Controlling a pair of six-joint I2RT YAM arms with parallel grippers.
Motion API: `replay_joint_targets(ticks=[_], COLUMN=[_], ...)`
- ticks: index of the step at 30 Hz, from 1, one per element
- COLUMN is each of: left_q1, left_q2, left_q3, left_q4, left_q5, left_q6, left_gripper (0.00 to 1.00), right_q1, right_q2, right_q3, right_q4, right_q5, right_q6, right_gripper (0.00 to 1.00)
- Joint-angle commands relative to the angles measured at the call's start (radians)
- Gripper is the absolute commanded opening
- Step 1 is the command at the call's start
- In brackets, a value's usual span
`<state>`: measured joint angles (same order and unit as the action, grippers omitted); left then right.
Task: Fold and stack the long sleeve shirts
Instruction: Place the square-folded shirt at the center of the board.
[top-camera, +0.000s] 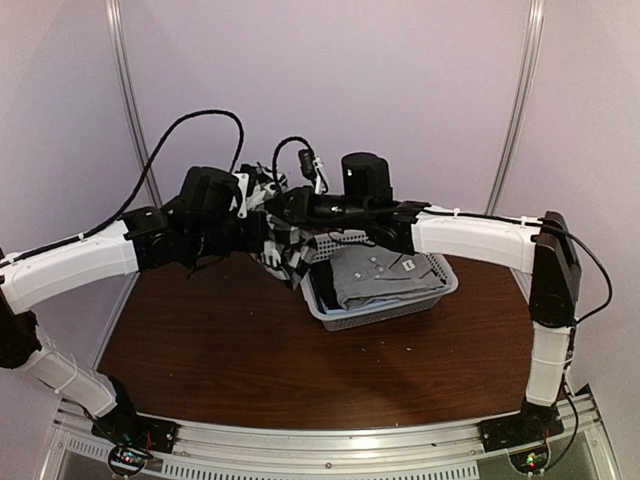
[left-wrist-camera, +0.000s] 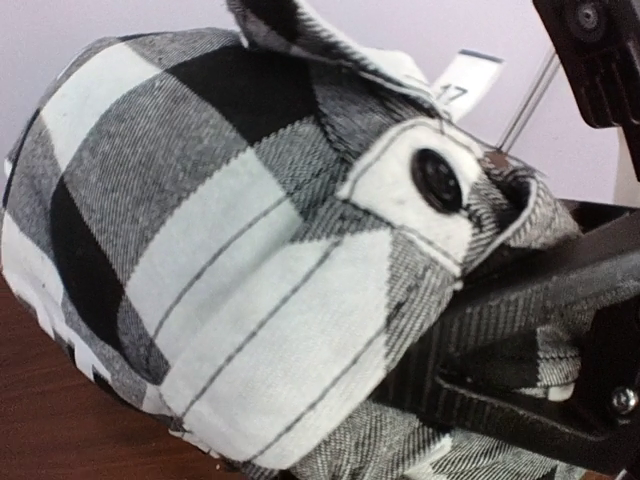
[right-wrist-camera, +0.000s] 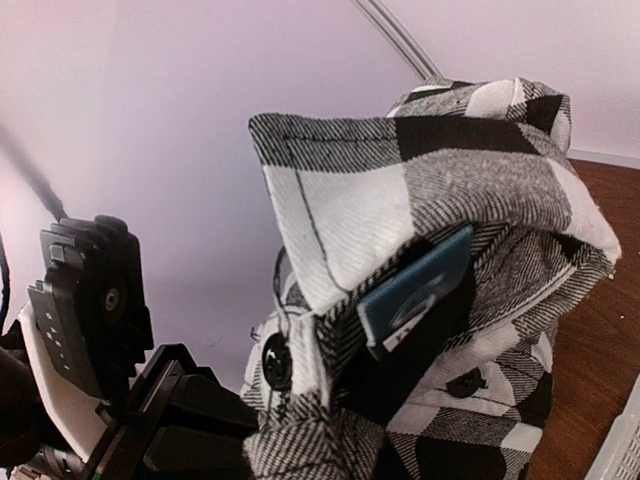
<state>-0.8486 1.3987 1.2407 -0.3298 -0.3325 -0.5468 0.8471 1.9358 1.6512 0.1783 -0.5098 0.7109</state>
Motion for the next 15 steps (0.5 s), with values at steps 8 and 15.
replay_joint_targets(ticks=[8, 15], left_q1=[0.318, 0.397], left_q2=[-0.207, -0.196], left_q3=[-0.333, -0.474], left_q4=[-0.015, 0.047], left_q5=[-0.134, -0.032], left_q6=[-0.198, -0.195], left_gripper=[0.0, 0.0], right_q1=[0.058, 0.067], right_q2=[0.211, 0.268], right_q3=[0.084, 0.154], right_q4=[-0.12, -0.289], right_q5=[-0.003, 0.13], right_q6=[-0.012, -0.065], right_gripper=[0.78, 0.9])
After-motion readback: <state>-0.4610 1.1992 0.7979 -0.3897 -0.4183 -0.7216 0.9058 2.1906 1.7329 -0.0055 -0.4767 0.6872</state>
